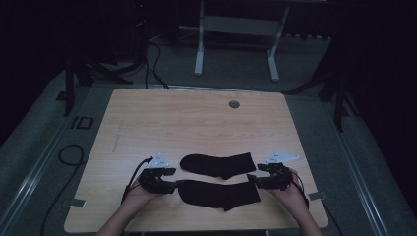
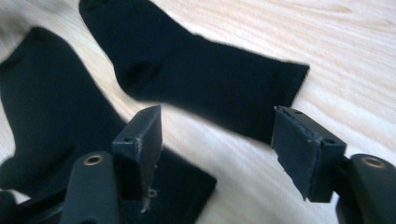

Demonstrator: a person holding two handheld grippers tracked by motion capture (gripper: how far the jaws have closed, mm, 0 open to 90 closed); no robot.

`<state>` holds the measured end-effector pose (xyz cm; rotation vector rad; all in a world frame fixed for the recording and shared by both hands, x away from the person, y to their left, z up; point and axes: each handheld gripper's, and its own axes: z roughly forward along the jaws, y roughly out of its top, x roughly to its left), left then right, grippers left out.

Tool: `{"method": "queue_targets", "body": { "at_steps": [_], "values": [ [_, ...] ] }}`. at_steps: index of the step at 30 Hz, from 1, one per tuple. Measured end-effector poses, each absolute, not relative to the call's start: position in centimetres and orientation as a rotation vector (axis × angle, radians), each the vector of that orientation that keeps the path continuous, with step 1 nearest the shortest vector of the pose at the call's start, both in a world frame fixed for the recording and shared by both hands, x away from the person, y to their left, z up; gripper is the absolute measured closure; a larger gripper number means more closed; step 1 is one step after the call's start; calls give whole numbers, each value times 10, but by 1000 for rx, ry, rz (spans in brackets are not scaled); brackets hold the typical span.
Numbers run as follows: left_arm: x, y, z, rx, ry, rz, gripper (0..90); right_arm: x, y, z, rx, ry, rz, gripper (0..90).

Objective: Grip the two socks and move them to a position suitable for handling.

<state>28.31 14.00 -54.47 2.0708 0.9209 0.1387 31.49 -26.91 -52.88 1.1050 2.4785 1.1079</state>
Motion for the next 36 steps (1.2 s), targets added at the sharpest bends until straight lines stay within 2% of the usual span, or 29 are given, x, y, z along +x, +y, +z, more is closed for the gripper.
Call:
{"method": "queue_targets", "body": {
  "at_steps": [3, 11, 18, 25, 30, 33, 36],
  "values": [
    [278, 140, -550, 2080, 946, 136, 391, 306, -274, -532, 1140, 2464, 1111, 427],
    [271, 135, -565, 2126, 978, 87, 403, 284, -281, -543, 1203, 2464, 1083, 510],
    [271, 124, -565, 2128, 958, 81, 465, 278, -277, -550, 1213, 2472, 1038, 518],
    [271, 122, -565, 2142, 966, 100, 680, 277, -268, -554, 1174, 2492, 973, 587],
    [271, 122, -566, 2144, 963, 100, 831, 275, -264, -554, 1145, 2504, 955, 730],
    [269, 120, -565, 2141, 964, 110, 862, 275, -263, -553, 1151, 2512, 965, 841],
    [269, 122, -560, 2132, 962, 112, 867, 273, -264, -548, 1153, 2501, 983, 864]
  ]
}}
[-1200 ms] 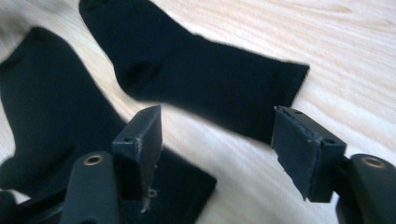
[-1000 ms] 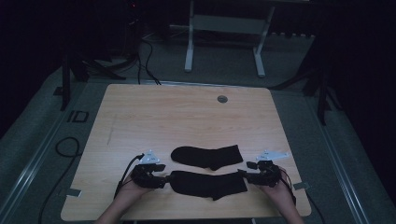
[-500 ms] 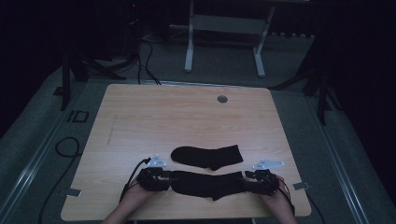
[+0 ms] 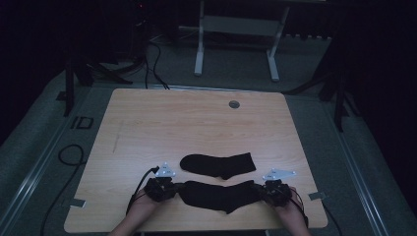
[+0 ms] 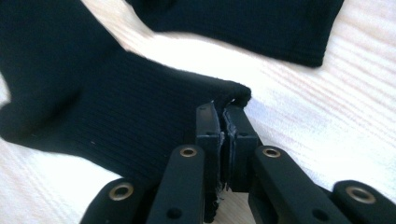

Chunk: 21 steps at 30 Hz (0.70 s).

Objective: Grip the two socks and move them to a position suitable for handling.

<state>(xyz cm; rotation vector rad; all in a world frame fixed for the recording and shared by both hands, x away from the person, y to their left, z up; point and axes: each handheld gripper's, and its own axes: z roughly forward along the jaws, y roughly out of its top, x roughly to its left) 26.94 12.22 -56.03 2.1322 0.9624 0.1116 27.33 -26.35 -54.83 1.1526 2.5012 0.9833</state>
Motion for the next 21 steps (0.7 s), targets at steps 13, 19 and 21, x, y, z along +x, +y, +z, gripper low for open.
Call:
{"method": "queue_targets", "body": {
  "at_steps": [13, 19, 21],
  "values": [
    [290, 138, -500, 2032, 951, 178, 871, 287, -263, -483, 1058, 2361, 1146, 865],
    [314, 137, -487, 2030, 971, 149, 871, 315, -262, -462, 1047, 2321, 1154, 865],
    [319, 134, -488, 2048, 971, 141, 871, 324, -263, -462, 1068, 2318, 1157, 865]
  ]
}}
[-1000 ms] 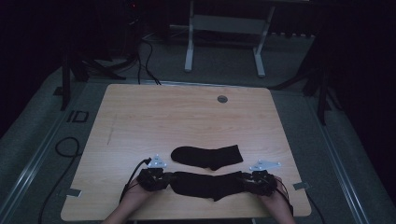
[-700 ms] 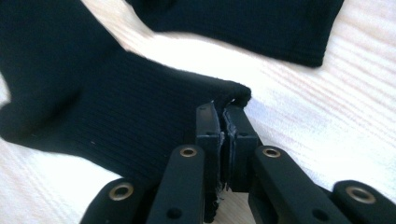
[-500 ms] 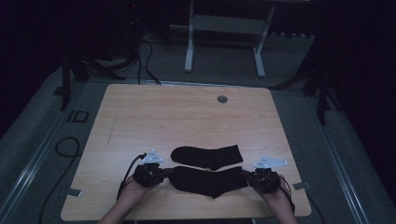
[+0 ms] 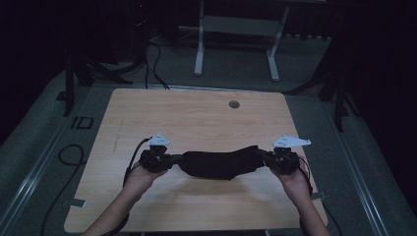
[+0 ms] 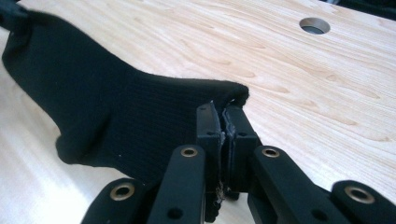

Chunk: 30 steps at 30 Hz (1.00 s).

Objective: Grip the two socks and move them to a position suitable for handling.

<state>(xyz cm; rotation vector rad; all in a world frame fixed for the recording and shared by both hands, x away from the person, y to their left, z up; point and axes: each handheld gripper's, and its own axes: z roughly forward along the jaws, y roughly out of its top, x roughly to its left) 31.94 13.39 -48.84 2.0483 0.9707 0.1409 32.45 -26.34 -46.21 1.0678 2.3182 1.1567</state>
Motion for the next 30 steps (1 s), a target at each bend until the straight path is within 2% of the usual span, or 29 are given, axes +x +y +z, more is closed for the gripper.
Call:
{"method": "queue_targets", "body": {
  "at_steps": [20, 30],
  "values": [
    [363, 127, -538, 2144, 1081, 135, 869, 368, -251, -531, 1178, 2404, 991, 861],
    [371, 125, -550, 2136, 1089, 151, 867, 374, -254, -546, 1219, 2421, 969, 852]
  ]
}}
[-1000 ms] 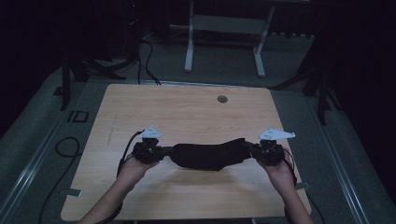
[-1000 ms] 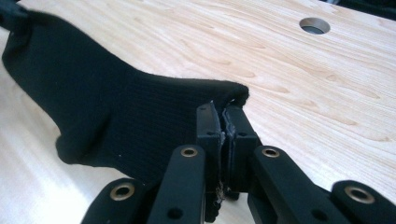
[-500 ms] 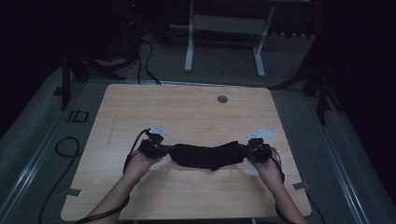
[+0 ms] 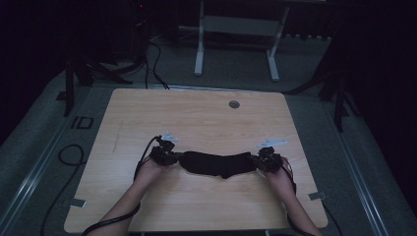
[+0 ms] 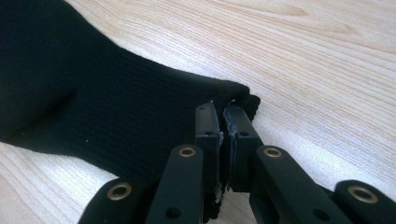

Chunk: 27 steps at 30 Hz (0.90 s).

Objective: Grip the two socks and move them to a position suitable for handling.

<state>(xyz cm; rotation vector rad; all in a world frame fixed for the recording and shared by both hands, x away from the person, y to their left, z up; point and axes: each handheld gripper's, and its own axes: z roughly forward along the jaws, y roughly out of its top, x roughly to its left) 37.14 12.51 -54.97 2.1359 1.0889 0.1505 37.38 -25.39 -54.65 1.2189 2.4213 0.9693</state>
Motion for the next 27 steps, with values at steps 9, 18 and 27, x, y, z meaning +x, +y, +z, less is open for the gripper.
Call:
{"method": "queue_targets", "body": {
  "at_steps": [9, 18, 27],
  "values": [
    [368, 127, -545, 2140, 1074, 161, 678, 373, -258, -543, 1242, 2416, 1003, 695],
    [344, 127, -515, 2059, 988, 277, 801, 359, -262, -520, 1189, 2357, 1086, 853],
    [347, 97, -552, 2133, 988, 206, 894, 363, -249, -543, 1171, 2418, 1005, 898]
  ]
}}
